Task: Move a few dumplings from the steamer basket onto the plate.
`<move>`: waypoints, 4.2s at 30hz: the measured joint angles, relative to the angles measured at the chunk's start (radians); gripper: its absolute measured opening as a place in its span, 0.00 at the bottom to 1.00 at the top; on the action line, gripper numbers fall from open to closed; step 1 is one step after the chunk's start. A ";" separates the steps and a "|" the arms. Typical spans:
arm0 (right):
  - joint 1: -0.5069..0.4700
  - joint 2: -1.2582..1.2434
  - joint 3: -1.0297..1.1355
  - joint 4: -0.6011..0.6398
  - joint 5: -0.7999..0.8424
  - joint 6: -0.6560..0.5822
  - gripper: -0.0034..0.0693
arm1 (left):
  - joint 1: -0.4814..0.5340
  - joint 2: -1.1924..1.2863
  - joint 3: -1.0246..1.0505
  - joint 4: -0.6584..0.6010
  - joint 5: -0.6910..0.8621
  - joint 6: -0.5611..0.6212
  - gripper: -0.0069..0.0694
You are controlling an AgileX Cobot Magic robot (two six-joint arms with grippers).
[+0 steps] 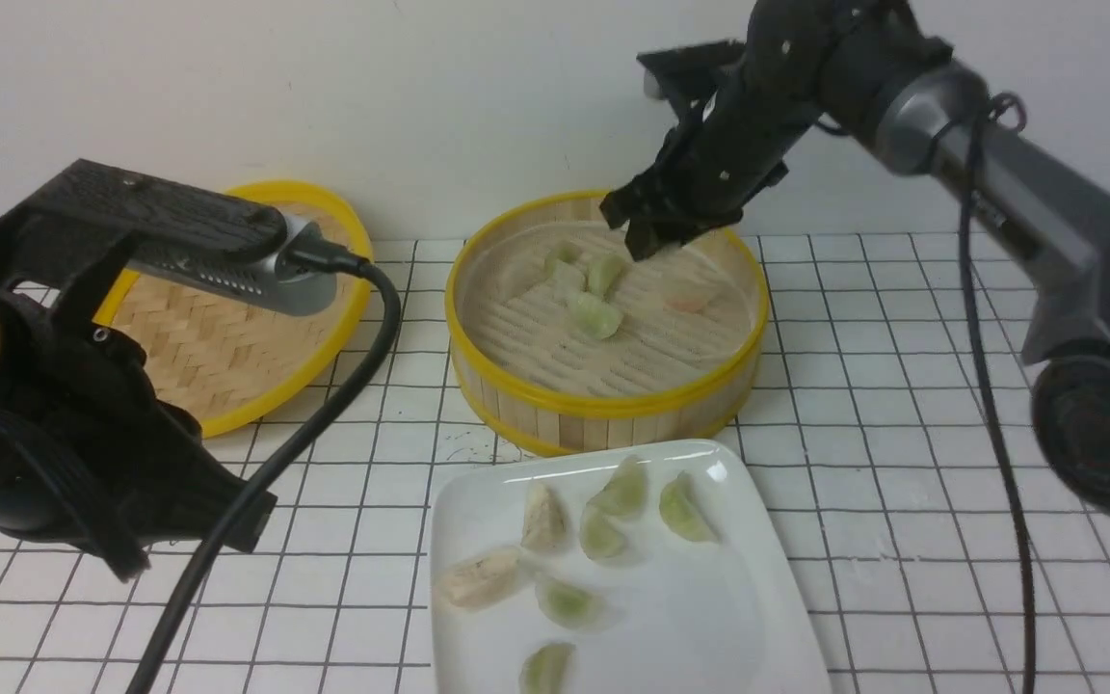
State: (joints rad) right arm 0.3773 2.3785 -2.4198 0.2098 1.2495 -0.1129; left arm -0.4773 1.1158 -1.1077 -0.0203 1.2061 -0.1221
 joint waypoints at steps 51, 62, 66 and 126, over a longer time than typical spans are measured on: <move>0.008 0.098 0.101 -0.184 -0.214 -0.066 0.81 | 0.000 0.001 0.000 0.000 0.006 0.000 0.08; 0.002 0.172 0.003 -0.189 -0.077 -0.065 0.30 | 0.000 0.001 0.000 0.000 0.016 0.000 0.08; 0.002 0.138 -0.059 -0.170 -0.006 -0.024 0.30 | 0.000 0.001 0.000 -0.003 0.016 0.000 0.08; 0.190 -2.210 1.701 -0.244 -0.681 0.375 0.03 | 0.000 0.002 0.001 -0.168 -0.196 0.020 0.08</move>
State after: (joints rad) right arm 0.5674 0.1682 -0.7189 -0.0345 0.5690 0.2623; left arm -0.4773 1.1176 -1.1069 -0.1886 1.0098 -0.1018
